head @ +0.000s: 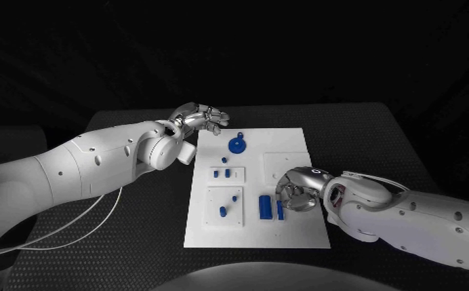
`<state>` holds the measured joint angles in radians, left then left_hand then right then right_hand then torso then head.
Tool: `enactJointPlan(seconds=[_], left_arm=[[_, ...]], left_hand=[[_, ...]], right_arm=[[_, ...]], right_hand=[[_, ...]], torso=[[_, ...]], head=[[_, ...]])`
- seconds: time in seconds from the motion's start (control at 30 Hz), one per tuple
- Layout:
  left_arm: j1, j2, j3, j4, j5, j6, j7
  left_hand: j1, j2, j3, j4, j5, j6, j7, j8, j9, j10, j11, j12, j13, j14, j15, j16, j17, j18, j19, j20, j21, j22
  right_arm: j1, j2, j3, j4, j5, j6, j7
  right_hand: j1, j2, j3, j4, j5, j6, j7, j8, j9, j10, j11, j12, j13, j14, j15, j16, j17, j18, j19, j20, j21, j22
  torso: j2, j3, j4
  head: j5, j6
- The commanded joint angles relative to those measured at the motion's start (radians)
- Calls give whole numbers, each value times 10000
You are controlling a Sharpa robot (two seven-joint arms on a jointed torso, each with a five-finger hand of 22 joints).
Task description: Assemble the parts on the task board
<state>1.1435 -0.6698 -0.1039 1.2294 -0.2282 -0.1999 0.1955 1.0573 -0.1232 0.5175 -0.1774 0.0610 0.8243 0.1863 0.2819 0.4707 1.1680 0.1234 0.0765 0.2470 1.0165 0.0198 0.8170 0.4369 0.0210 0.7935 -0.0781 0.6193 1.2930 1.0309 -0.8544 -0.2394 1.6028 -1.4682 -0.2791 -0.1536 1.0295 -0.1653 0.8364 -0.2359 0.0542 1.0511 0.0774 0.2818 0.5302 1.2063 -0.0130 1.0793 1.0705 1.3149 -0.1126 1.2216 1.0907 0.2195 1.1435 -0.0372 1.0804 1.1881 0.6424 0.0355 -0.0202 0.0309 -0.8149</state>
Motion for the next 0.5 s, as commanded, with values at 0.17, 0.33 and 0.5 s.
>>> enactJointPlan(seconds=[0.17, 0.33, 0.5], left_arm=[[7, -12, 5, 49, -22, 112, 39], [7, -14, 5, 46, -25, 123, 37], [6, -21, 5, 49, -27, 137, 35]], left_hand=[[-18, 6, 10, 53, 36, -78, -11, 66, -11, -64, -5, 20, -1, 55, 23, -52, 12, 183, 91, 14, -65, 18], [-16, 6, 11, 54, 36, -80, -10, 66, -12, -65, -5, 20, -1, 56, 23, -54, 15, 184, 91, 14, -67, 20], [-14, 5, 12, 54, 36, -83, -10, 66, -13, -65, -5, 20, -1, 56, 23, -56, 17, 184, 92, 13, -70, 23]], right_arm=[[-148, 110, -21, -28, -588, -357, -448], [-230, 152, -21, -36, -994, -541, -565], [-280, 173, -20, -31, -1235, -657, -538]], right_hand=[[8, 211, -96, -99, -54, 313, 60, 142, 26, 64, -135, 65, -13, -14, -121, -41, 22, 423, 25, 15, 67, -19], [-73, 185, -186, -131, -57, 456, -4, 245, 72, 105, -198, 86, 2, -8, -155, -33, 26, 423, 37, 13, 80, -27], [-57, 141, -218, -187, -56, 546, -54, 313, 103, 158, -247, 113, 18, 0, -182, -28, 25, 423, 51, 3, 88, -37]], torso=[[4, 8, 0], [1, 7, 0], [-2, 3, 4]], head=[[23, -21], [27, -37], [27, -38]])
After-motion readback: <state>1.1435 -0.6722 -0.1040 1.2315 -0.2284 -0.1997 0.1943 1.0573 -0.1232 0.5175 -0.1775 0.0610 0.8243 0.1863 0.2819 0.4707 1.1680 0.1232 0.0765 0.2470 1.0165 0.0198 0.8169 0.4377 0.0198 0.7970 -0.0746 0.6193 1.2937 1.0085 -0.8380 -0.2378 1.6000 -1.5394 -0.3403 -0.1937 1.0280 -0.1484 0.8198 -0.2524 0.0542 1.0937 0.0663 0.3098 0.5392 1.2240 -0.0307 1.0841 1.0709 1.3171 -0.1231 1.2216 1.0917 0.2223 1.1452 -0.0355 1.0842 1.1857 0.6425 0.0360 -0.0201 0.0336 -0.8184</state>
